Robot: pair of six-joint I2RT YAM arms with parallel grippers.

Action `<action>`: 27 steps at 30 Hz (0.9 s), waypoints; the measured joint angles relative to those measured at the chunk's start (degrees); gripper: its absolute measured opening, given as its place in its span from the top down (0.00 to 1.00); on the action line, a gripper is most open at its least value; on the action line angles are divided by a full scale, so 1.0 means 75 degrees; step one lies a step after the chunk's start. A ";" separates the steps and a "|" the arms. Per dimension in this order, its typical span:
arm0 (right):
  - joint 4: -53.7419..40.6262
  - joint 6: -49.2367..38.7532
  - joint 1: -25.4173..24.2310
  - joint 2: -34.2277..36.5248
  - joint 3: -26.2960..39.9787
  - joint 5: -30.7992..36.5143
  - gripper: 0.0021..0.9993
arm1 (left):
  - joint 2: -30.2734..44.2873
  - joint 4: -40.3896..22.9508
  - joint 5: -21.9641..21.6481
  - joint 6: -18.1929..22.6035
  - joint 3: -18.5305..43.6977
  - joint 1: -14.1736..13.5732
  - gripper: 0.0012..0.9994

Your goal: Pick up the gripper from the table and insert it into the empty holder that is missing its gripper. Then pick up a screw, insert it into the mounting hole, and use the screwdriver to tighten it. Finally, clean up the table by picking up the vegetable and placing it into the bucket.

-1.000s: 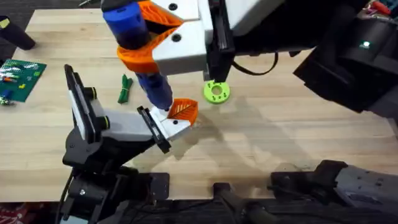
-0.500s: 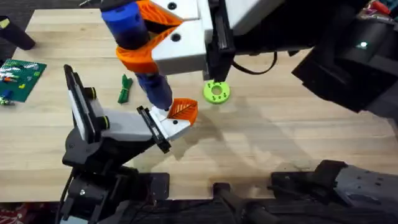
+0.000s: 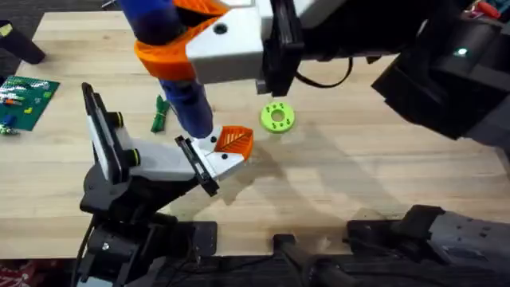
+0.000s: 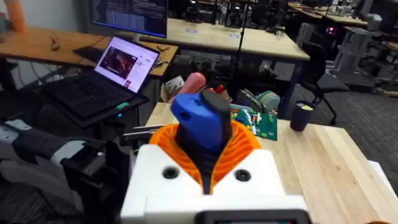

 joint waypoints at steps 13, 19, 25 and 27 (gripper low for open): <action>-0.3980 -0.0828 -0.1452 -0.0289 0.1157 -0.0150 0.95 | 0.0000 0.0001 0.0000 0.0000 0.0000 0.0000 0.99; -0.6663 -0.2259 -0.2264 -0.0329 0.1879 0.0287 0.95 | -0.0002 0.0001 0.0000 0.0000 0.0000 0.0000 0.99; -0.8867 -0.4119 -0.2613 -0.0339 0.1990 0.1711 0.95 | -0.0002 0.0001 0.0000 0.0000 0.0000 0.0000 0.99; -0.9383 -0.4635 -0.2615 -0.0339 0.1993 0.2252 0.95 | 0.0000 0.0001 -0.0001 -0.0001 0.0000 0.0000 0.99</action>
